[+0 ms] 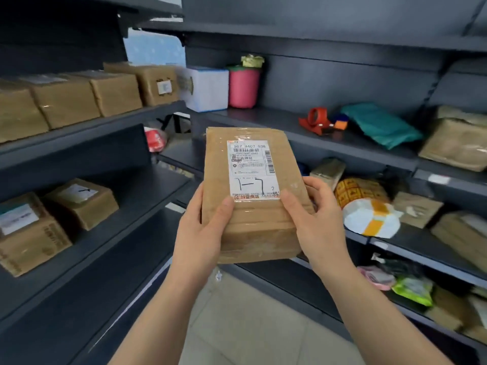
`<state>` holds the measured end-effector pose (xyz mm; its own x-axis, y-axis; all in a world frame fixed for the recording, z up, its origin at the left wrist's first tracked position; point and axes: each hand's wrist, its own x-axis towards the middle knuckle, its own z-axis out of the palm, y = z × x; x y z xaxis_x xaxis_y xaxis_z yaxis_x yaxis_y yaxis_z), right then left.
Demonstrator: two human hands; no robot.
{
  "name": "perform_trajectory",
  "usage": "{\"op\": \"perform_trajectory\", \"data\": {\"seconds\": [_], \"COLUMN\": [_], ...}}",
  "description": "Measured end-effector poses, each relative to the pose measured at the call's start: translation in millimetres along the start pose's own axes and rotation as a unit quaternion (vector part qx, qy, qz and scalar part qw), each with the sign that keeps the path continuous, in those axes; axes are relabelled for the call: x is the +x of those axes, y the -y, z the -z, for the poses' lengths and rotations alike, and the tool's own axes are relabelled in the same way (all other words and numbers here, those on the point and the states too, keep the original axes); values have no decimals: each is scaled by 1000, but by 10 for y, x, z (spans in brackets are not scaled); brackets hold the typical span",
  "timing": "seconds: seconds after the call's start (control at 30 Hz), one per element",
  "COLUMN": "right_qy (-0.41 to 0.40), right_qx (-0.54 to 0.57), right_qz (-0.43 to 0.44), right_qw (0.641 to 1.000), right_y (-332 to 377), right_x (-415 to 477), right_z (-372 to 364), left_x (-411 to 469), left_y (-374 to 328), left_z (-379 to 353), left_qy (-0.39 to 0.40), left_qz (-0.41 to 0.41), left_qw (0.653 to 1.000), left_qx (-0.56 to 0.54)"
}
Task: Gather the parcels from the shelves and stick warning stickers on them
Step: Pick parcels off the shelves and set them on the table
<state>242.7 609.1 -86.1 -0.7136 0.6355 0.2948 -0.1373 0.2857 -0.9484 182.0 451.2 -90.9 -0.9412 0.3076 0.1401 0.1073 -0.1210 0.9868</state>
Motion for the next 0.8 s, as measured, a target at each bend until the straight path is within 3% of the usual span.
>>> {"op": "perform_trajectory", "data": {"seconds": [0.4,0.8], "right_qy": [-248,-474], "right_qx": [-60,-136], "right_qz": [-35,-76], "right_qw": [966,867], "right_y": [-298,-468], "right_x": [249,-383], "right_z": [1269,2843], "left_x": [564,-121], "left_y": [205,356], "left_z": [-1559,-3359], "left_qy": [246,470], "left_qz": [39,54], "left_qw": [968,879], "left_qx": [-37,-56]}}
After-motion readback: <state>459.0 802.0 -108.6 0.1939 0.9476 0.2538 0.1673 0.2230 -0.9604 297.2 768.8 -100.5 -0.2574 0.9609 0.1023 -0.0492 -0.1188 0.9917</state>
